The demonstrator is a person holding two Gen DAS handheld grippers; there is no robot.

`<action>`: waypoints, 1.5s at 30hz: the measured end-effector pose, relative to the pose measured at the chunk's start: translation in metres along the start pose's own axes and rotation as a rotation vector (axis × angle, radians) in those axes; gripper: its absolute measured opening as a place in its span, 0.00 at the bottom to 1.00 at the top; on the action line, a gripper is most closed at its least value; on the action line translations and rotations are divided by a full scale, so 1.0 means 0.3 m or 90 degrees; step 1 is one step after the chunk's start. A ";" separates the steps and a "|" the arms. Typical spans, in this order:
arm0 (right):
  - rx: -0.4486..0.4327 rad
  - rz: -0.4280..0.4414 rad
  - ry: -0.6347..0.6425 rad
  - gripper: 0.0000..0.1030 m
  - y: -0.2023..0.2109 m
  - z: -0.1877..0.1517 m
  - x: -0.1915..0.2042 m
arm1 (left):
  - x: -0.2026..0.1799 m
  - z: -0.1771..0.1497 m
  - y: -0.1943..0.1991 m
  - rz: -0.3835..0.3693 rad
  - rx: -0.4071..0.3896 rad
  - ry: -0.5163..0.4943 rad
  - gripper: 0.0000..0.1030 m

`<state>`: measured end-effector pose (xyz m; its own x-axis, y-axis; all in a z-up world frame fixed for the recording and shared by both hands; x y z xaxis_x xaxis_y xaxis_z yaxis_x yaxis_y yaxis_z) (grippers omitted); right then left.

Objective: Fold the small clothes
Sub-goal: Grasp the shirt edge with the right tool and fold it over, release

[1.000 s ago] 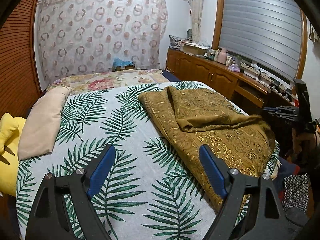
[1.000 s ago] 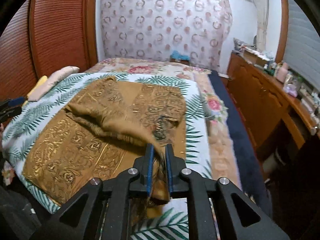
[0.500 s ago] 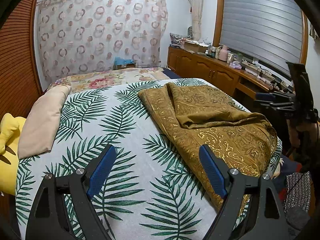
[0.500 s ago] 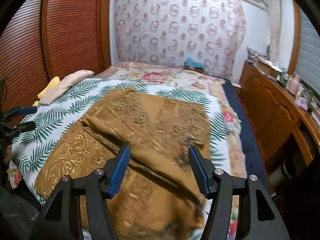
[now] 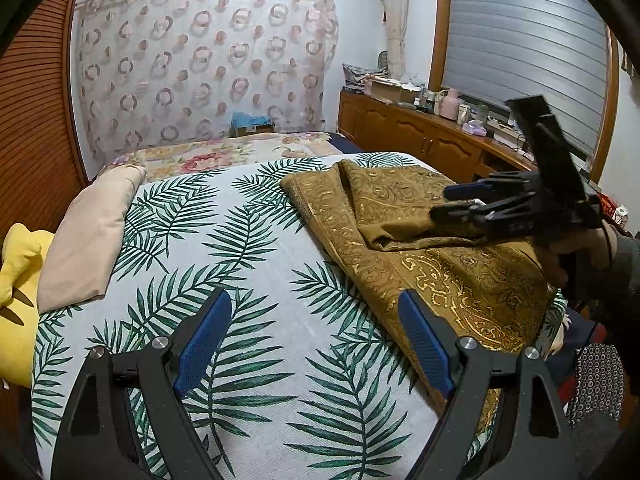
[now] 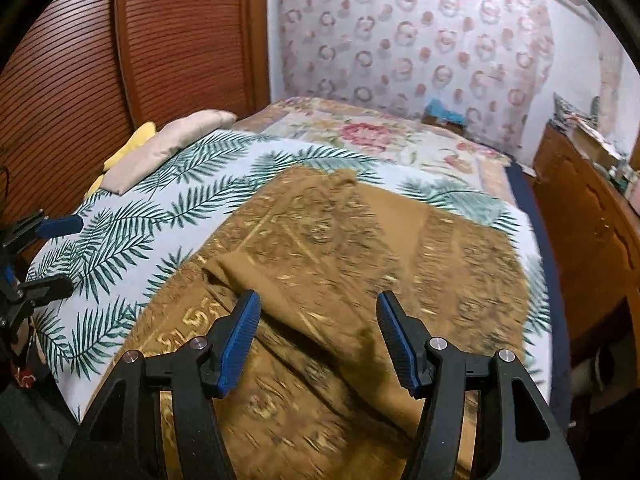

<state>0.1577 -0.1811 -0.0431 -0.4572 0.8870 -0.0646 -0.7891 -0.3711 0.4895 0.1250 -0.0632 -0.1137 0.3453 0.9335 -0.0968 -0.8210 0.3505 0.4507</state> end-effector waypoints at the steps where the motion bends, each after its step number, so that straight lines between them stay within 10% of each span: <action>1: 0.005 0.008 0.002 0.60 -0.012 -0.002 0.009 | 0.002 -0.003 0.003 0.000 0.000 0.000 0.83; 19: 0.044 0.084 0.007 0.61 -0.059 -0.094 -0.018 | -0.027 -0.013 -0.006 -0.010 0.011 -0.007 0.83; 24: 0.057 0.072 0.068 0.08 -0.079 -0.084 0.003 | -0.033 -0.014 -0.005 -0.011 0.012 -0.007 0.83; 33: -0.040 -0.104 0.005 0.05 0.044 0.115 -0.361 | -0.049 -0.019 -0.007 -0.021 0.018 -0.007 0.83; 45: 0.013 -0.232 -0.091 0.09 -0.096 0.063 -0.639 | -0.076 -0.042 -0.018 -0.031 0.032 -0.012 0.83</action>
<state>0.2759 -0.3353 -0.0284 -0.0850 0.9895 -0.1165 -0.8803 -0.0198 0.4741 0.1157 -0.0855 -0.1251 0.3934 0.9136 -0.1027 -0.7796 0.3907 0.4894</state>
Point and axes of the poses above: each gripper's, at about its wrist camera, not at the fingertips, and y roughly against the way its jaws point, x to its left, z to its top, the point moved 9 cm from there along -y, roughly the way its jaws point, and after that the axes turned 9 degrees about -x, right-handed, at the moved point
